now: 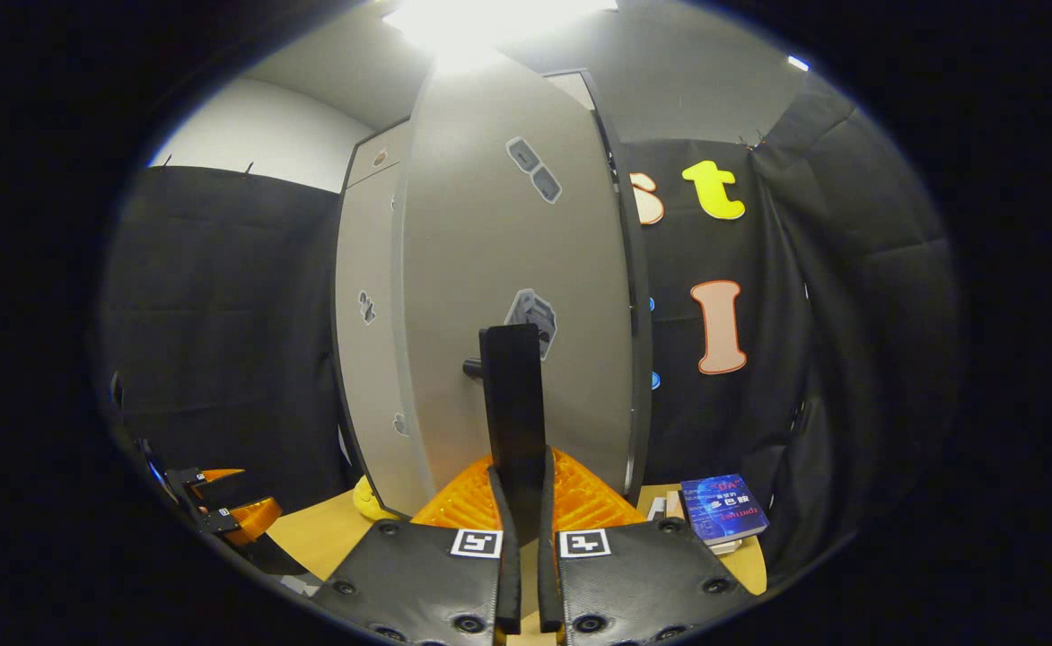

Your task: Open the right door of the double-door shoe cabinet with the right hand, and open the left door with the left hand.

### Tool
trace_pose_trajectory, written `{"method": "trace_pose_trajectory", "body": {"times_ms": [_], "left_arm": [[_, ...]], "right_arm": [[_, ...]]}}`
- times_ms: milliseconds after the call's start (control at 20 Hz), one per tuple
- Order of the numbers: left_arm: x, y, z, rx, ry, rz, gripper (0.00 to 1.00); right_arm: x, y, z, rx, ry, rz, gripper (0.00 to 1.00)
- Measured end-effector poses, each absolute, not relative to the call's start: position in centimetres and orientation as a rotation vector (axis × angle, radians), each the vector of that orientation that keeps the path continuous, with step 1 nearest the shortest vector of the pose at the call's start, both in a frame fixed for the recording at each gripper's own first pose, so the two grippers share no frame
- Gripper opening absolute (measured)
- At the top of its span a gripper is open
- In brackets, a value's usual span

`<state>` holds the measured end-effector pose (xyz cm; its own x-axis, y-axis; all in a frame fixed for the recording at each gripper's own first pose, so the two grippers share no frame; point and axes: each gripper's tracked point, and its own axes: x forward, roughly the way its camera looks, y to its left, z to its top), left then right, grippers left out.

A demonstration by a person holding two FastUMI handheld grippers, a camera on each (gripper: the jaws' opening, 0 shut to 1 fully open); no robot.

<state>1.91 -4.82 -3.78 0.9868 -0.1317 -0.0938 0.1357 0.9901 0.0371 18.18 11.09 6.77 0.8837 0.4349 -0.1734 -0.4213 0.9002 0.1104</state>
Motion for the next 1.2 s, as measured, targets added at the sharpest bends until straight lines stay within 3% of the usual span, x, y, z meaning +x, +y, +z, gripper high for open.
{"method": "trace_pose_trajectory", "body": {"times_ms": [350, 450, 500, 550, 600, 700, 1000, 1050, 1200], "left_arm": [[2.7, -7.0, -3.3, 0.051, 0.092, -0.147, 0.91], [3.5, -8.5, -2.7, 0.049, 0.083, -0.168, 0.89], [4.1, -9.2, -2.5, 0.045, 0.079, -0.18, 0.9], [4.6, -9.8, -2.0, 0.041, 0.074, -0.191, 0.9], [5.2, -10.2, -1.6, 0.038, 0.066, -0.202, 0.9], [6.5, -11.4, -0.3, 0.037, 0.046, -0.218, 0.91], [11.8, -13.4, 4.4, 0.008, -0.025, -0.25, 0.9], [12.8, -13.7, 5.3, 0.004, -0.037, -0.252, 0.91], [16.4, -14.8, 7.5, -0.028, -0.061, -0.265, 0.91]], "right_arm": [[19.1, 7.2, 7.0, 0.002, 0.17, 0.314, 0.09], [19.5, 5.4, 7.0, -0.01, 0.168, 0.236, 0.08], [19.6, 4.6, 7.0, -0.01, 0.17, 0.204, 0.03], [18.8, 5.2, 7.1, 0.025, 0.175, 0.236, 0.08], [18.6, 6.2, 7.2, 0.064, 0.18, 0.261, 0.04], [18.6, 6.4, 6.9, 0.061, 0.178, 0.263, 0.07], [17.5, 3.4, 7.5, -0.001, 0.125, 0.184, 0.16], [17.3, 3.1, 7.7, -0.006, 0.118, 0.171, 0.28], [16.9, 0.7, 7.8, -0.032, 0.105, 0.077, 0.99]]}}
